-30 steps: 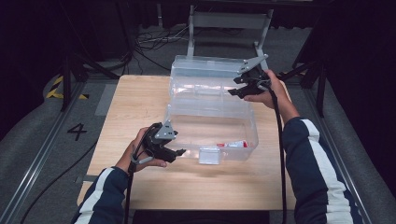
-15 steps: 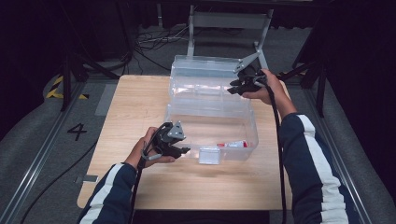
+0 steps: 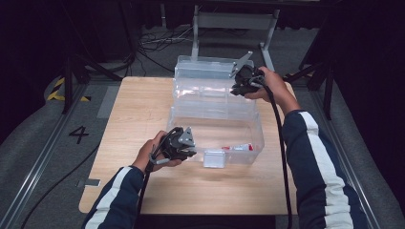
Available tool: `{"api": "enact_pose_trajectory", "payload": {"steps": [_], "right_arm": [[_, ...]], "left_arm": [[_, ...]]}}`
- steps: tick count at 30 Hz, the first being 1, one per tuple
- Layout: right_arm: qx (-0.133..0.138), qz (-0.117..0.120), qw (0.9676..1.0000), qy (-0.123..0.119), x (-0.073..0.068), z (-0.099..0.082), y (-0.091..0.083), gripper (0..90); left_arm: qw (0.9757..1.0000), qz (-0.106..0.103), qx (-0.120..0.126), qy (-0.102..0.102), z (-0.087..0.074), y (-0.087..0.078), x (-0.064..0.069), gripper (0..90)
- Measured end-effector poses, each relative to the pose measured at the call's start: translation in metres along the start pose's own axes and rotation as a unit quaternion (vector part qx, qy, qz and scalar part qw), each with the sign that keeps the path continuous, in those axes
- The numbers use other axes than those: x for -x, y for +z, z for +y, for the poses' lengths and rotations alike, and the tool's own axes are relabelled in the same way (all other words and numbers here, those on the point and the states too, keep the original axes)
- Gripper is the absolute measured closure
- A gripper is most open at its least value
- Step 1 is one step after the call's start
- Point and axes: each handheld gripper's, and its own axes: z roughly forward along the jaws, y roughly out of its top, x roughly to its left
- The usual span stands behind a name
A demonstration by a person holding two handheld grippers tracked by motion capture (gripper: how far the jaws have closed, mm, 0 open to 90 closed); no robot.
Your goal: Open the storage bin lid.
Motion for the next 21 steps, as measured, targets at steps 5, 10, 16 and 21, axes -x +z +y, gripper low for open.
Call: {"api": "enact_pose_trajectory", "payload": {"steps": [5,10,16,21], "right_arm": [[-0.050,-0.006,0.9980,-0.039,-0.002,0.014,0.002,81.5],[-0.065,-0.020,0.9967,-0.045,-0.001,0.018,0.005,81.4],[-0.058,-0.019,0.9969,-0.050,-0.003,0.018,0.004,83.7],[-0.032,-0.012,0.9984,-0.045,-0.005,0.013,0.000,85.5]], "left_arm": [[1.0000,0.005,0.001,-0.006,0.001,0.001,0.000,73.1],[0.9998,0.015,0.003,-0.011,0.003,0.004,0.000,72.8],[0.9998,0.014,0.004,-0.017,0.003,0.004,0.000,72.8],[0.9996,0.015,0.005,-0.024,0.003,0.004,0.000,72.4]]}}
